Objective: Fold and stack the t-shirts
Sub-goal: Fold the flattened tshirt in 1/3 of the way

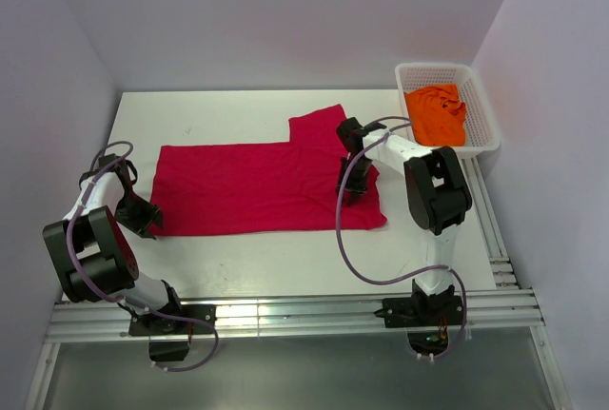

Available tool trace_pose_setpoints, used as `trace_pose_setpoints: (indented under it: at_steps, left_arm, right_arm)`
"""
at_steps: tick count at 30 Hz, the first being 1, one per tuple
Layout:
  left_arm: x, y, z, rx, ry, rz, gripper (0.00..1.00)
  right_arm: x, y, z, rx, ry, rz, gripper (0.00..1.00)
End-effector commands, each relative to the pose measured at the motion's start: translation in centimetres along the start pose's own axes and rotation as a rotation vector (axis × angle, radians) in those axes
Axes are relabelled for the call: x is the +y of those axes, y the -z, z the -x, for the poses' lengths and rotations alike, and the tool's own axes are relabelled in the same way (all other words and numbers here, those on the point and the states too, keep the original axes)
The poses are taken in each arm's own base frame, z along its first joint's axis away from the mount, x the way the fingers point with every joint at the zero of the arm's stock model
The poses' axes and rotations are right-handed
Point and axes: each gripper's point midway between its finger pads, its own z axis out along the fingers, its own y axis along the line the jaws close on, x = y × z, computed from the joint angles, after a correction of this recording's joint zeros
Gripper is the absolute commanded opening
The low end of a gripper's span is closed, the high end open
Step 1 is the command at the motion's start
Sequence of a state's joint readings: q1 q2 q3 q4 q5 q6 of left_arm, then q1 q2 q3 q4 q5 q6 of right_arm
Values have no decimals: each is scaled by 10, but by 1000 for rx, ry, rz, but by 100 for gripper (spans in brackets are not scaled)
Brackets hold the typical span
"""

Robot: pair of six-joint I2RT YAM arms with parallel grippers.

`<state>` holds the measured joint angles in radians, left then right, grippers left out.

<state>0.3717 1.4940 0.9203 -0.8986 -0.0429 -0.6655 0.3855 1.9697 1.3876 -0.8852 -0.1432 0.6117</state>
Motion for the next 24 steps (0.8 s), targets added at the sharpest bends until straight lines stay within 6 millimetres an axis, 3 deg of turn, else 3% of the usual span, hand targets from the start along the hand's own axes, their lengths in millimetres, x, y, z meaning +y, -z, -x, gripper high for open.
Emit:
trace_pose_setpoints:
  at_steps: [1, 3, 5, 9, 16, 22, 24]
  left_arm:
    - [-2, 6, 6, -35, -11, -11, 38]
    - [-2, 6, 7, -38, -12, -13, 38]
    - [-2, 6, 7, -37, -12, -11, 39]
    - [-2, 5, 7, -34, -14, -8, 39]
    - [-2, 5, 7, -33, -14, -7, 39]
    - [-2, 5, 7, -32, -14, -8, 39]
    - [-2, 4, 7, -31, -13, -9, 38]
  right_arm:
    - [3, 3, 12, -38, -2, 8, 31]
    - [3, 3, 12, -34, -2, 11, 21]
    - [1, 1, 11, -31, -1, 8, 17]
    - [-2, -1, 8, -20, 4, 5, 1]
    - [-4, 5, 8, -30, 3, 10, 0]
    - [19, 44, 41, -105, -2, 68, 0]
    - [27, 46, 51, -108, -1, 73, 0]
